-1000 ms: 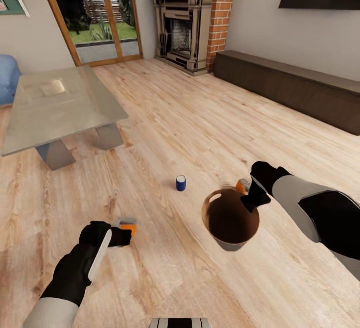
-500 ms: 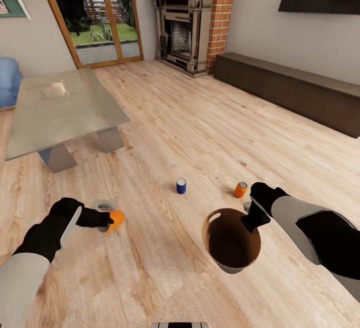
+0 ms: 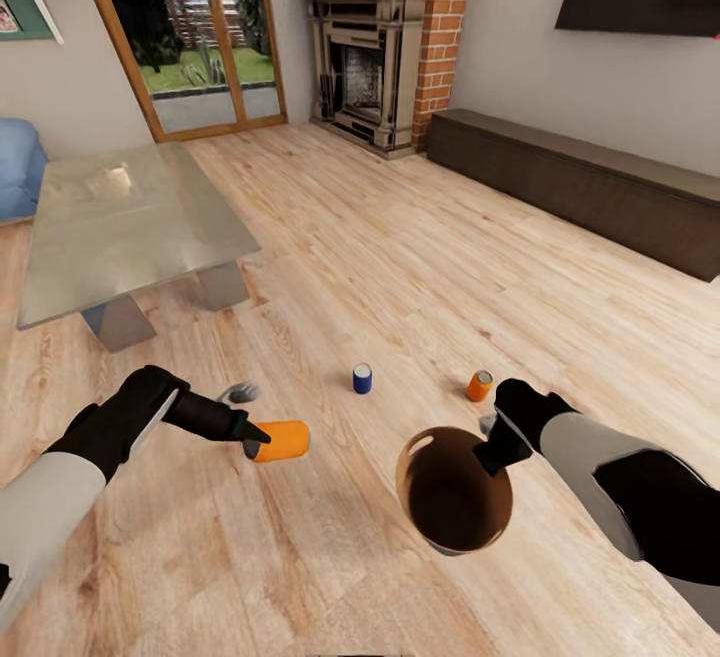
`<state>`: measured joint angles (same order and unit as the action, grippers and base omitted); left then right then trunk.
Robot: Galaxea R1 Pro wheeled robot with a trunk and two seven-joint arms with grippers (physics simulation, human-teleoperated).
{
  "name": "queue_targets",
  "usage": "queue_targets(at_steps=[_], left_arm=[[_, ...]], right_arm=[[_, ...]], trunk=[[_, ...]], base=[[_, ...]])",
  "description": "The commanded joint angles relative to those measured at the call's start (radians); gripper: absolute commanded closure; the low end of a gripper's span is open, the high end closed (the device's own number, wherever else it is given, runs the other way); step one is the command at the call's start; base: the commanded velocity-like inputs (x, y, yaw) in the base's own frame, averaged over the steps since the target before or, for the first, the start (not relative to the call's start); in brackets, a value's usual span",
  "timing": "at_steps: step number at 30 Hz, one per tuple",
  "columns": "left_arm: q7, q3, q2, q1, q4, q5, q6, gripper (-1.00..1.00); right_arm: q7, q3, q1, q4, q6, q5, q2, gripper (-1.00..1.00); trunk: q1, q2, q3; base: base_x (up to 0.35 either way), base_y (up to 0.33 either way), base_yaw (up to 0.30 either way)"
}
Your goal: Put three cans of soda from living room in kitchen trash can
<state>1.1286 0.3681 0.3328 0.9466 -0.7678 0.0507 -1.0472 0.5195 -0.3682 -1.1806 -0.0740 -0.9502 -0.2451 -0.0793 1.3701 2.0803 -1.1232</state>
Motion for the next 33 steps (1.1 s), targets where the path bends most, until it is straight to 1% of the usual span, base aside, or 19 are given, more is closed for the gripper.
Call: queue_targets(at_steps=[1,2,5,6,12,16,18,20,22,24,28,31,33], left_arm=[[0.012,0.005,0.000,0.000,-0.006,-0.006,0.000,1.00],[0.028,0.012,0.001,0.001,-0.017,-0.006,0.000,1.00],[0.047,0.020,0.001,0.001,-0.030,-0.006,0.000,1.00],[0.052,0.021,0.001,0.001,-0.033,-0.006,0.000,1.00],[0.065,0.023,0.004,0.001,-0.062,-0.002,0.000,1.00],[0.098,0.019,0.005,0.000,-0.105,0.001,0.000,1.00],[0.106,0.018,0.006,0.000,-0.112,0.001,0.000,1.00],[0.116,0.015,0.020,0.000,-0.124,0.004,0.000,1.00],[0.121,0.014,0.025,0.000,-0.136,0.006,0.000,1.00],[0.127,0.014,0.029,-0.001,-0.167,0.008,0.000,1.00],[0.132,0.014,0.034,-0.003,-0.279,0.010,0.000,1.00],[0.140,0.013,0.036,-0.007,-0.346,0.009,0.000,1.00],[0.142,0.013,0.036,-0.010,-0.358,0.009,0.000,1.00]], right_arm=[[0.004,0.021,0.001,-0.001,-0.005,0.017,0.000,1.00],[0.001,0.041,0.004,-0.004,-0.005,0.016,0.000,1.00],[-0.001,0.064,0.007,-0.006,-0.005,0.016,-0.001,1.00],[-0.001,0.070,0.007,-0.006,-0.005,0.015,-0.001,1.00],[-0.003,0.080,0.008,-0.007,-0.005,0.016,-0.002,1.00],[-0.009,0.082,0.009,-0.007,-0.005,0.015,-0.002,1.00],[-0.010,0.082,0.010,-0.007,-0.005,0.015,-0.002,1.00],[-0.011,0.084,0.010,-0.008,-0.005,0.015,-0.007,1.00],[-0.011,0.085,0.010,-0.010,-0.005,0.015,-0.010,1.00],[-0.012,0.085,0.010,-0.021,-0.005,0.015,-0.014,1.00],[-0.012,0.085,0.011,-0.062,-0.005,0.015,-0.020,1.00],[-0.012,0.084,0.012,-0.075,-0.005,0.016,-0.020,1.00],[-0.012,0.086,0.012,-0.080,-0.005,0.016,-0.020,1.00]], trunk=[[-0.004,-0.007,0.003],[-0.008,-0.014,0.006],[-0.019,-0.035,0.016],[-0.019,-0.035,0.016],[-0.019,-0.035,0.016],[-0.019,-0.035,0.016],[-0.019,-0.035,0.016],[-0.019,-0.035,0.016],[-0.019,-0.035,0.016],[-0.019,-0.035,0.016],[-0.019,-0.035,0.016],[-0.019,-0.035,0.016],[-0.019,-0.035,0.016]], base=[[0.000,0.000,0.000],[0.000,0.000,0.000],[0.000,0.000,0.000],[0.000,0.000,0.000],[0.000,0.000,0.000],[0.000,0.000,0.000],[0.000,0.000,0.000],[0.000,0.000,0.000],[0.000,0.000,0.000],[0.000,0.000,0.000],[0.000,0.000,0.000],[0.000,0.000,0.000],[0.000,0.000,0.000]])
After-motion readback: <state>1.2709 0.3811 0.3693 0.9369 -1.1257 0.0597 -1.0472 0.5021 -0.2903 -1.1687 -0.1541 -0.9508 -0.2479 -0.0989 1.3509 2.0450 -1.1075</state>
